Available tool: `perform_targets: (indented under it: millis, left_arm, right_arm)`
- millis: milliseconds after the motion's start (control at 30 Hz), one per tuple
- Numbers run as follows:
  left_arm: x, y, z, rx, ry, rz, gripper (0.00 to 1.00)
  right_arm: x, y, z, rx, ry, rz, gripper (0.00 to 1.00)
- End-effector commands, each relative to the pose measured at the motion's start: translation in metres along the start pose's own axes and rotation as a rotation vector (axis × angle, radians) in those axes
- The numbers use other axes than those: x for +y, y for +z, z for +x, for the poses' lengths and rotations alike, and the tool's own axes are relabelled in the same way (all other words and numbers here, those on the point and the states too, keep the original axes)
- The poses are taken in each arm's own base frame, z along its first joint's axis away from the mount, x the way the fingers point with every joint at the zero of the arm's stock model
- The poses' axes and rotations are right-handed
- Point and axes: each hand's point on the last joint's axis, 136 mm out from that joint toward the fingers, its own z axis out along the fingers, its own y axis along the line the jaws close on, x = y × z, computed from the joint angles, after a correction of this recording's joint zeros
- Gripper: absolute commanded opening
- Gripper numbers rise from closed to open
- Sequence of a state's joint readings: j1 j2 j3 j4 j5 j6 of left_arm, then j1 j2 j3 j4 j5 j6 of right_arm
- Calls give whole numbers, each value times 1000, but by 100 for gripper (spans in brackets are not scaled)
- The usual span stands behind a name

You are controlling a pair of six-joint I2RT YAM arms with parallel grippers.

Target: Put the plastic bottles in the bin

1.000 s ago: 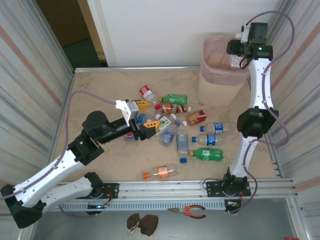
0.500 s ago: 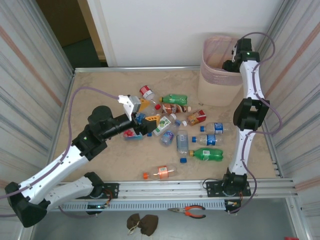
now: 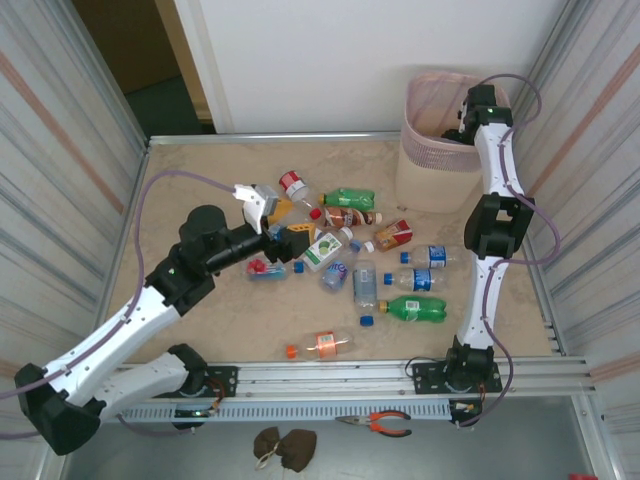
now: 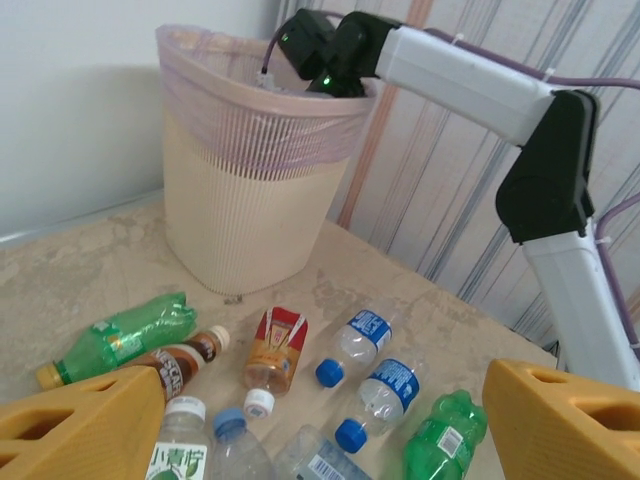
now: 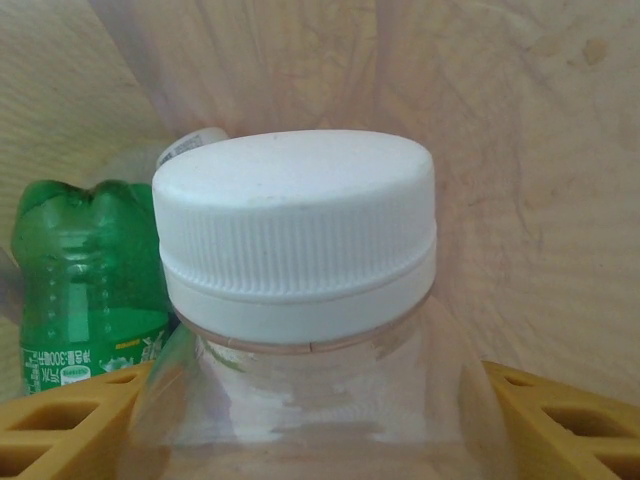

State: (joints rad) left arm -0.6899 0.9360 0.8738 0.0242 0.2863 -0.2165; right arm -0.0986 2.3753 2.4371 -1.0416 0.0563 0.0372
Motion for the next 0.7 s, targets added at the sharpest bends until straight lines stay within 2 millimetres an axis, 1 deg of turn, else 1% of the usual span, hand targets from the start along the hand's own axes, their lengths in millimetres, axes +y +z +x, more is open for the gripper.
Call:
perform_targets:
  millis: [0,167,267,467,667]
  left_arm:
    - [7,1,8,32,-38,-24,83]
    - [12,1,19,62,-49,-38,83]
    - [14,0,24,76,-55,-49,83]
    - [15,-5,32,107,-62,-58,82]
    - [14,-12,45,176,-66,-66,80]
  right_arm:
    - [-1,-27,-5,-27,0,7,73]
    - [4,-54,-11,-65,-20,0,75]
    - [6,-74,-15,-94,-32,3,76]
    - [9,-117,-24,-172,-51,12,77]
    - [21,-164,-30,-257,-66,-22,77]
